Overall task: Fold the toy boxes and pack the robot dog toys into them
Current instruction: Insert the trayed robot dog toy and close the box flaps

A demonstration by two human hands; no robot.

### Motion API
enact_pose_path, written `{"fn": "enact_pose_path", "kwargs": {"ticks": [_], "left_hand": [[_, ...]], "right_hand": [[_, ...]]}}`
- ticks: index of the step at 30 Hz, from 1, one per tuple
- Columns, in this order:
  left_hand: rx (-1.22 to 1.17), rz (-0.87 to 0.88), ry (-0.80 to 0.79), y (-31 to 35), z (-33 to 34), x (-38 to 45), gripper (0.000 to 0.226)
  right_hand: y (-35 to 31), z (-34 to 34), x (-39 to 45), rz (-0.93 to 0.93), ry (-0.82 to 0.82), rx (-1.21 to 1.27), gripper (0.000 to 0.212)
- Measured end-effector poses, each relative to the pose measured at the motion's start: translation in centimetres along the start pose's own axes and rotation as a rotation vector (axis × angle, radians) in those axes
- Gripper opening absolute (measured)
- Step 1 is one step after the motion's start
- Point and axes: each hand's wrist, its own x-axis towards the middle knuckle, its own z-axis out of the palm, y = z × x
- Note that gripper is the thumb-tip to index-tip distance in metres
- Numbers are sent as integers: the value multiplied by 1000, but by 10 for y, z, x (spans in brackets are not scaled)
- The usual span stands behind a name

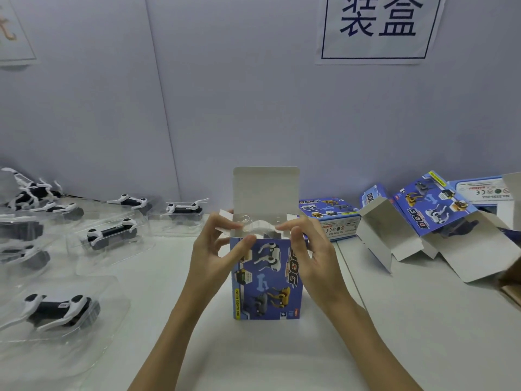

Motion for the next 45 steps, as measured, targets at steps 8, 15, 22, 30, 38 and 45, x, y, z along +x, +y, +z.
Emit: {"fn": "enact_pose_path", "kwargs": {"ticks": [8, 15, 22, 30, 38, 45], "left_hand": [[-76, 38, -74, 1, 8, -5, 54], [-44, 9, -82, 3, 17, -10, 59], [91, 19, -64, -5, 12, -11, 37], [104, 42, -67, -1, 11, -11, 33], [145, 103, -65, 3, 12, -11, 27], [157, 142, 38, 4, 18, -3, 28]], "right_hand": [[-5, 5, 0, 105, 59, 184, 26], [-11, -1, 0, 122, 89, 213, 25], [-5, 2, 1, 146, 88, 210, 27], [-1, 4, 5, 130, 88, 246, 31], [-5, 5, 3, 135, 78, 259, 28], [-8, 4, 2, 152, 78, 314, 18]]}}
